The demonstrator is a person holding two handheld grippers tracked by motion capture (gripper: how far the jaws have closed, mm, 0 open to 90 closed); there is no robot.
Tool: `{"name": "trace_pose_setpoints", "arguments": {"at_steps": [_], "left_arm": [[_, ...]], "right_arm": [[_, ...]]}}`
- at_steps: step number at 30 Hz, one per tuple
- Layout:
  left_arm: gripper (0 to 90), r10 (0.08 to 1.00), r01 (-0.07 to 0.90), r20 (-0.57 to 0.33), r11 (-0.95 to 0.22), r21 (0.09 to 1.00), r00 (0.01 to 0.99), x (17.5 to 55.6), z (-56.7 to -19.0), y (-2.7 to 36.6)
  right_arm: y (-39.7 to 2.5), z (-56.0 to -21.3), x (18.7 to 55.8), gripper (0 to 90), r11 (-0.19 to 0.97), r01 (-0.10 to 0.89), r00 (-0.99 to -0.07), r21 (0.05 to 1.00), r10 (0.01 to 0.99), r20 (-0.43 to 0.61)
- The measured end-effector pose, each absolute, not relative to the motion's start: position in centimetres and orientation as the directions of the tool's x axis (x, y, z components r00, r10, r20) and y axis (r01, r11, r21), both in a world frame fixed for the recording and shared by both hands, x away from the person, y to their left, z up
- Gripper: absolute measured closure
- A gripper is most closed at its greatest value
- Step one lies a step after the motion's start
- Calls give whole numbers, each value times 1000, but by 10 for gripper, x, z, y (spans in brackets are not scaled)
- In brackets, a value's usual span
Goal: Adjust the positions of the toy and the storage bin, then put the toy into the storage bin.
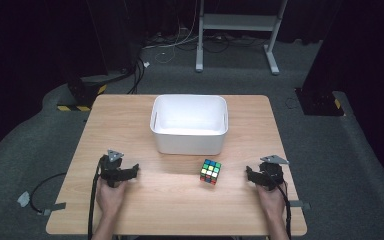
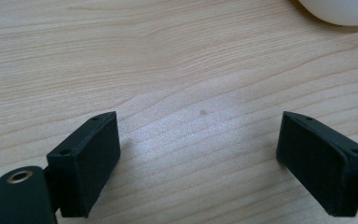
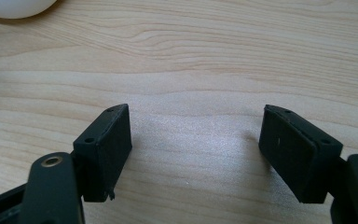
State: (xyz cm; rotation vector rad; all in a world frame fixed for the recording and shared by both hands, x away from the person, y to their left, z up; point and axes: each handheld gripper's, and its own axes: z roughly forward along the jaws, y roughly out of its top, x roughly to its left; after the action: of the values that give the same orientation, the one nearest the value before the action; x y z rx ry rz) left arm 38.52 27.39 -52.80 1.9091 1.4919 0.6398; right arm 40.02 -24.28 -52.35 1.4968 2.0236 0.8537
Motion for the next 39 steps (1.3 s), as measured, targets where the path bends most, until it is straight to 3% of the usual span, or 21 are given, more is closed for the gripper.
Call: {"name": "trace_pose_setpoints", "arguments": {"at_steps": [39], "left_arm": [[137, 970, 666, -2, -165, 728, 244, 386, -528, 274]], "right_arm": [[-245, -523, 390, 213, 227, 654, -330, 722, 944, 2]]}}
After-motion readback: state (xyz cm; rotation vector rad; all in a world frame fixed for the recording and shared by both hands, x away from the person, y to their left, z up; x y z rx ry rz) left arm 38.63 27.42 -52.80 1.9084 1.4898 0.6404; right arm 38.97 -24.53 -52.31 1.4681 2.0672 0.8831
